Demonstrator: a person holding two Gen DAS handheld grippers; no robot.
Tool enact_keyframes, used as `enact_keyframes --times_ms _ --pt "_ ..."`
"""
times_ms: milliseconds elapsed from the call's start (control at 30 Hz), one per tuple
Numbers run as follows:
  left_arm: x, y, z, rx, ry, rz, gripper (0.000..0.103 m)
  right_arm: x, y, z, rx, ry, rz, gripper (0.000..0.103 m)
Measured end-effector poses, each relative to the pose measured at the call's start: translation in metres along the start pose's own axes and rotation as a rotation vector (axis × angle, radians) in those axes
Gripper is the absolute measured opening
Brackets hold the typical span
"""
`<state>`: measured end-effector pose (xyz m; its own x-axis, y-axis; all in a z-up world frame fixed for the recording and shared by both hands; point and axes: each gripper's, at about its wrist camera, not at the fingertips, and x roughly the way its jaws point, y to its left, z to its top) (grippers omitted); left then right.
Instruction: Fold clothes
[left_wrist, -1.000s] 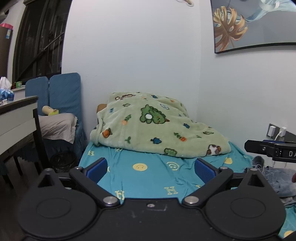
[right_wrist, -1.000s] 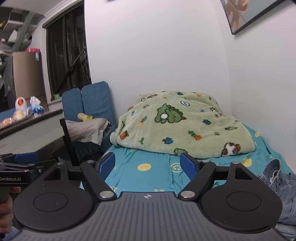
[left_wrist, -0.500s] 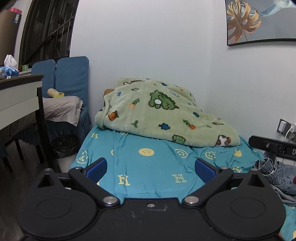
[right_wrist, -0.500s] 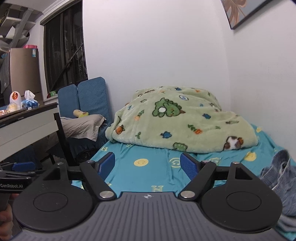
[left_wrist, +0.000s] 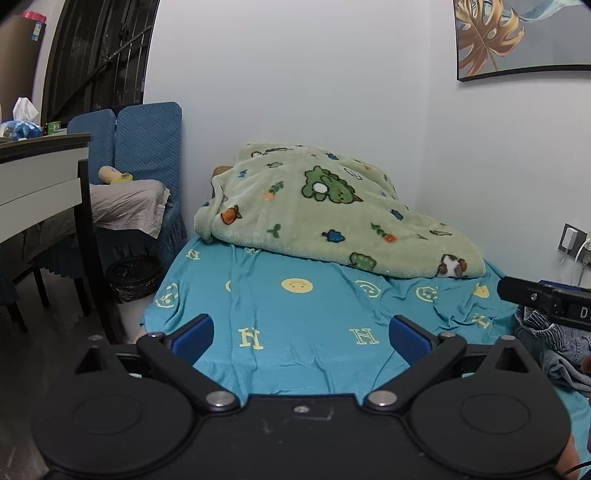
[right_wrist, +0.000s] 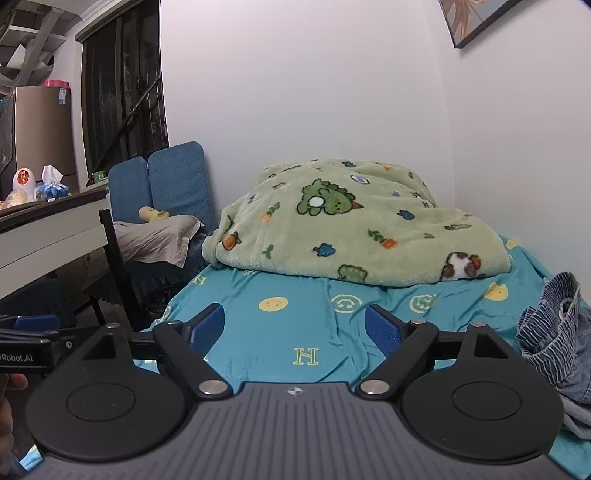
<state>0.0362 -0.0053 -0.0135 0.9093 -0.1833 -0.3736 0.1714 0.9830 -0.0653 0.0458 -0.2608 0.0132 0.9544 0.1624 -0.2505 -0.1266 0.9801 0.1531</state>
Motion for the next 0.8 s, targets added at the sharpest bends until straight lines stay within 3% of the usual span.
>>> enact_keyframes --times_ms 300,800 --pt "0.0002 -0.0029 -0.0043 0.007 -0.01 0.013 0.101 0.0017 0.0017 -0.0022 0.0 0.001 -0.008 0.102" --pt "0.002 0.003 -0.0053 -0.032 -0.002 0.035 0.101 0.0056 0.0047 -0.0052 -0.009 0.016 -0.013 0.103"
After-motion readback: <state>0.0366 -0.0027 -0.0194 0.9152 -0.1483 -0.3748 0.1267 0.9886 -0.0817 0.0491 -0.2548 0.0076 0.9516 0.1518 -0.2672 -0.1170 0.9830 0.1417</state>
